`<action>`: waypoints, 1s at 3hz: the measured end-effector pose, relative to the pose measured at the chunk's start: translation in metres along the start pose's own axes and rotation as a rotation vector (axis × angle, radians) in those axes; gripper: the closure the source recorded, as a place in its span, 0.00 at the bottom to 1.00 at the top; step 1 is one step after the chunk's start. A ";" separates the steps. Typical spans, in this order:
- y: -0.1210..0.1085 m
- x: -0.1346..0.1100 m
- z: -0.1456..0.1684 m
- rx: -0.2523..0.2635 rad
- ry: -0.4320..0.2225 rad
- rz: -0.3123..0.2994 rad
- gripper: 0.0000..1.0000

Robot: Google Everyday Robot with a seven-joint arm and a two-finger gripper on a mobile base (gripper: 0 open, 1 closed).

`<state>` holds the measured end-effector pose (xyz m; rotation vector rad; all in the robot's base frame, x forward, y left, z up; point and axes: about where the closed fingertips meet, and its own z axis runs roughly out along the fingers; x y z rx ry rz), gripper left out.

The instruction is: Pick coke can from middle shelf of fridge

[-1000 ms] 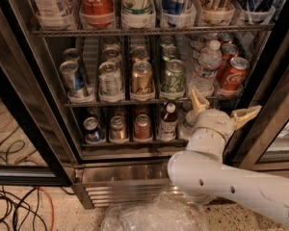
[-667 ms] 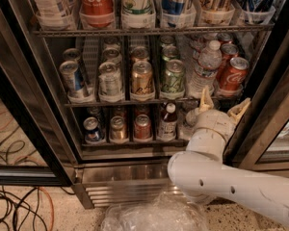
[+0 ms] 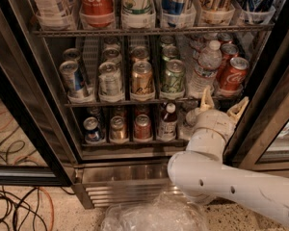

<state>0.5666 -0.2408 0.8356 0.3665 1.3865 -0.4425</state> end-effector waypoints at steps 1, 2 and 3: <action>0.000 0.000 0.000 0.000 0.000 0.000 0.61; 0.001 0.000 0.000 -0.003 0.000 -0.004 0.47; 0.003 0.001 0.001 -0.007 0.001 -0.011 0.41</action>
Offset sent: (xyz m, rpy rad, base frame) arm 0.0006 0.0005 -0.0002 -0.0043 0.0026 -0.0007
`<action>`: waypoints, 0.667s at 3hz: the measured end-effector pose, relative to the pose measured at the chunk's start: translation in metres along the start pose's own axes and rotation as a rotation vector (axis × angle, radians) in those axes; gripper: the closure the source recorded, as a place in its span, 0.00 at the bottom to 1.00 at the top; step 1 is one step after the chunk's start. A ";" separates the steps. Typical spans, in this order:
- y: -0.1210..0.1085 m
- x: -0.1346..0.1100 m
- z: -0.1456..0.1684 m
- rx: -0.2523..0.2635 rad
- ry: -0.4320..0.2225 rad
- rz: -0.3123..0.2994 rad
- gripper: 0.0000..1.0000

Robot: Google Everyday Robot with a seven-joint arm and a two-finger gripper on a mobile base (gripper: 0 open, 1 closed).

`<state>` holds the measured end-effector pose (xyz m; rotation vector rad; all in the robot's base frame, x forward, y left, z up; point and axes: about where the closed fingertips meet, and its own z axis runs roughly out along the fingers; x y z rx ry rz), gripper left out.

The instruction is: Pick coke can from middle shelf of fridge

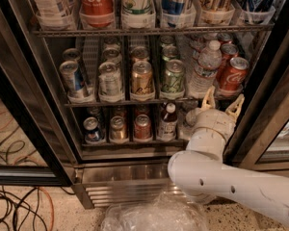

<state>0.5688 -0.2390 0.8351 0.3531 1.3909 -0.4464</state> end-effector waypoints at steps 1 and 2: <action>0.001 0.000 0.001 -0.002 0.001 -0.004 0.51; 0.002 0.001 0.002 -0.004 0.002 -0.006 0.59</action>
Offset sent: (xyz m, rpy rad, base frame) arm 0.0073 0.0022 -0.0011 -0.0109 0.0104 0.0022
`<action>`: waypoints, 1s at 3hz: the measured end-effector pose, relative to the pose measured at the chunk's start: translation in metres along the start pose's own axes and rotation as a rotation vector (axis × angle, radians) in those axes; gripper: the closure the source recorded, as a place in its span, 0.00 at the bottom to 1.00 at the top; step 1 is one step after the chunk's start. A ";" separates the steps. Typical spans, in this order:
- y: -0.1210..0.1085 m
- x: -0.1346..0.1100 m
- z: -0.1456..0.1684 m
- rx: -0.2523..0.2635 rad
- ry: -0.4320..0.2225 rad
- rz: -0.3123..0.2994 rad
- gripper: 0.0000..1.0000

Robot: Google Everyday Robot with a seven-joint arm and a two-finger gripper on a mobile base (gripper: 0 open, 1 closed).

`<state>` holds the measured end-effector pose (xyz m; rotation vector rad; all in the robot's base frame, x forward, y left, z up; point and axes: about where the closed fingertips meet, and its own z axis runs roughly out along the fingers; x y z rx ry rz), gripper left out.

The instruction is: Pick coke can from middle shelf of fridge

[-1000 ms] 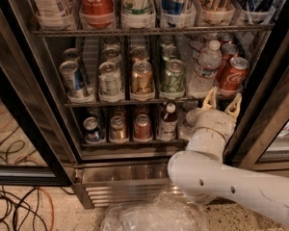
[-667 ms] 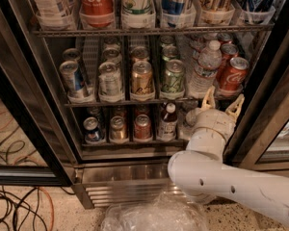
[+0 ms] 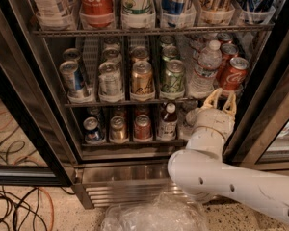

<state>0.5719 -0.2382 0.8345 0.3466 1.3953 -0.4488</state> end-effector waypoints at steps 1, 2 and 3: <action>0.002 -0.001 0.003 -0.003 -0.001 -0.003 0.48; 0.002 -0.004 0.006 -0.018 -0.003 -0.016 0.42; 0.000 -0.008 0.011 -0.035 -0.006 -0.021 0.42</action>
Offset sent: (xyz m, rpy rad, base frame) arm 0.0083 -0.0017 0.0081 -0.0361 0.0134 0.0311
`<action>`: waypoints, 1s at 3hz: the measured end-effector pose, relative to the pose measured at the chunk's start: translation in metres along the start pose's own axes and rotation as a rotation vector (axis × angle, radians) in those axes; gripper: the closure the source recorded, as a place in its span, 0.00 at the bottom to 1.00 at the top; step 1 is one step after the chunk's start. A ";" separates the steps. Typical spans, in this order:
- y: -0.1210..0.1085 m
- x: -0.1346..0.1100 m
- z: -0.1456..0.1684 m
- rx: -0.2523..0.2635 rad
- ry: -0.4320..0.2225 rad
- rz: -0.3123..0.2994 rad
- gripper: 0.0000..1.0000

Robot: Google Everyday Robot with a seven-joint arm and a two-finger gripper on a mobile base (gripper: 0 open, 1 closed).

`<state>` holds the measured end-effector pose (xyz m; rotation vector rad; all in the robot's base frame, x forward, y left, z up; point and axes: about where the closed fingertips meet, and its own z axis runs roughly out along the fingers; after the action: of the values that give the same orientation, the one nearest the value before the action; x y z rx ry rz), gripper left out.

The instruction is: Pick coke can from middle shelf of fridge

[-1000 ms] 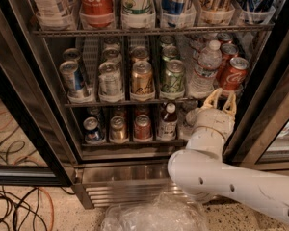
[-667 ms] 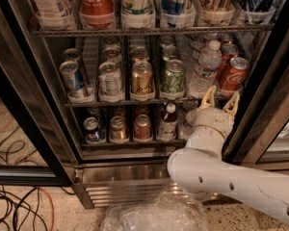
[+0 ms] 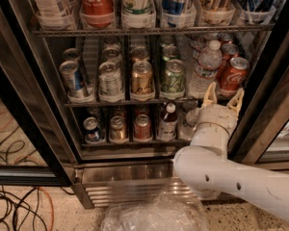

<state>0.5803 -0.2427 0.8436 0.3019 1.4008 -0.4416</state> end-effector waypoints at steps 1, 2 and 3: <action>-0.006 -0.006 0.013 -0.025 -0.002 0.012 0.39; -0.006 -0.006 0.024 -0.030 0.004 0.017 0.39; -0.004 -0.002 0.037 -0.032 0.012 0.025 0.39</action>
Offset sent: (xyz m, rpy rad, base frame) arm 0.0141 -0.0166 0.0112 0.0141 -0.0053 0.0413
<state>0.6103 -0.2626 0.8513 0.2960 1.4128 -0.3972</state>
